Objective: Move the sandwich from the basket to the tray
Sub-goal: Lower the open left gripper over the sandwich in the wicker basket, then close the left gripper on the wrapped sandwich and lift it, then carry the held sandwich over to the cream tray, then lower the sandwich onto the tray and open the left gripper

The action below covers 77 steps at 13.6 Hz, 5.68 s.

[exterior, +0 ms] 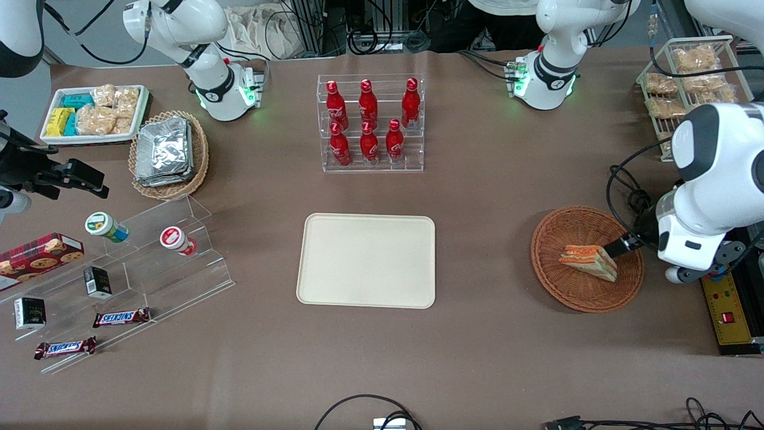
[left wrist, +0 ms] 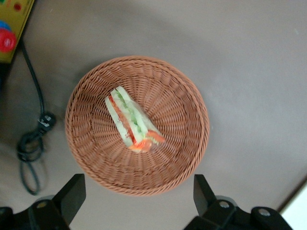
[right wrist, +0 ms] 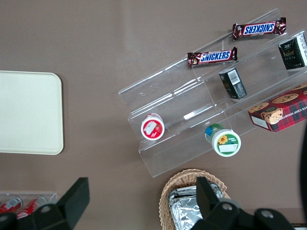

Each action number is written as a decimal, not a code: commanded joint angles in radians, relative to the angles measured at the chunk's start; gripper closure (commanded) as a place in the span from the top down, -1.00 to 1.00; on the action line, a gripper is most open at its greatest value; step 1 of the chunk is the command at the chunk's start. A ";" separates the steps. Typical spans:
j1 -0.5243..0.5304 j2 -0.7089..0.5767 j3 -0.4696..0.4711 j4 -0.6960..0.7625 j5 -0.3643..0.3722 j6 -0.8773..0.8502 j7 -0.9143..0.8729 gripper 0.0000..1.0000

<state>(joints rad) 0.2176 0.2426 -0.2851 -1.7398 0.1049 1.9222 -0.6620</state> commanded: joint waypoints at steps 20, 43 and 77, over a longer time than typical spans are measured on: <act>0.026 0.153 0.052 -0.218 0.007 0.297 -0.660 1.00; 0.008 0.132 -0.086 0.103 0.042 -0.162 -0.361 -1.00; -0.570 0.517 -0.151 0.359 0.257 0.100 -0.163 1.00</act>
<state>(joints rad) -0.3582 0.8263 -0.4421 -1.3832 0.3509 2.0722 -0.8153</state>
